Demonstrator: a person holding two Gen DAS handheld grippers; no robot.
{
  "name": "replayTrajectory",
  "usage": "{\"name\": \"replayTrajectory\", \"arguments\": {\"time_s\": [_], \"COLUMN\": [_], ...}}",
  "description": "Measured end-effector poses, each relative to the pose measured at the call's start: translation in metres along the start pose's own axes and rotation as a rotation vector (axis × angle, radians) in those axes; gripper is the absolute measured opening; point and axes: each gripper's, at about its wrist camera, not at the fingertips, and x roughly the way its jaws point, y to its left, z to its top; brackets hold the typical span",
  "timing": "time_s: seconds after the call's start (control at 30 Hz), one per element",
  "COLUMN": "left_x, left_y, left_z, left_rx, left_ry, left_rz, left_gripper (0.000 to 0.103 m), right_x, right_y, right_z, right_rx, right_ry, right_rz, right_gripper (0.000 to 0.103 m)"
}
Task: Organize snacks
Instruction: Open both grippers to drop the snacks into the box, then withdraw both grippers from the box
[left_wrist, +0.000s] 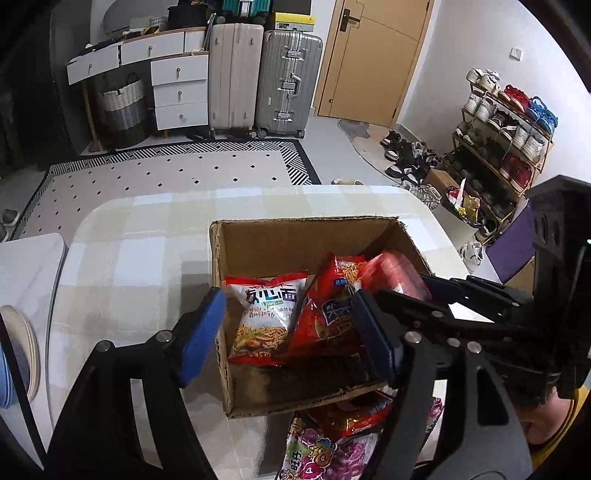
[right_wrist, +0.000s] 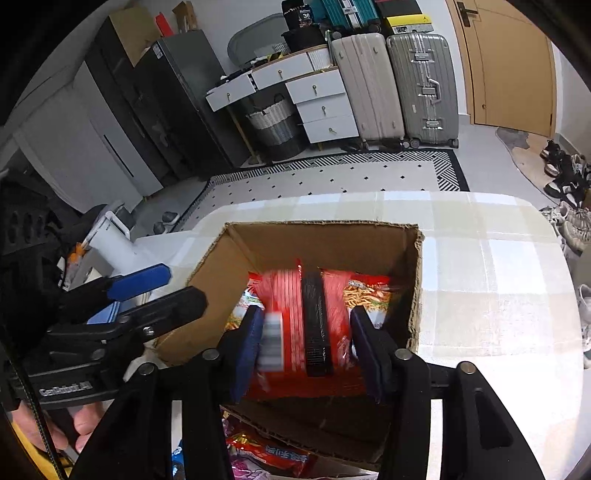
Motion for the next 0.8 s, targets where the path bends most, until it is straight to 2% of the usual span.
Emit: {"name": "replayTrajectory", "arguments": {"time_s": [0.07, 0.37, 0.6, 0.67, 0.8], "left_x": [-0.004, -0.027, -0.062, -0.077, -0.110], "left_y": [0.001, 0.003, -0.010, -0.015, -0.025], "left_z": [-0.003, -0.013, -0.022, -0.023, -0.025], "left_rx": [-0.004, -0.004, 0.018, 0.027, 0.033], "left_ry": [0.002, -0.005, -0.047, -0.063, -0.101], "left_rz": [-0.003, -0.004, 0.001, 0.003, 0.008], "left_gripper": [0.071, 0.071, 0.075, 0.078, 0.079], "right_x": [-0.001, -0.023, -0.066, -0.083, -0.116], "right_y": [0.000, 0.001, 0.016, 0.023, 0.038], "right_z": [-0.001, -0.004, -0.007, -0.009, -0.014], "right_rx": [-0.004, -0.019, -0.055, -0.071, -0.093], "right_ry": [-0.005, -0.057, -0.136, -0.164, -0.219], "right_rz": [0.000, -0.020, -0.024, -0.023, -0.011], "right_gripper": [0.062, 0.063, 0.063, 0.068, 0.068]}}
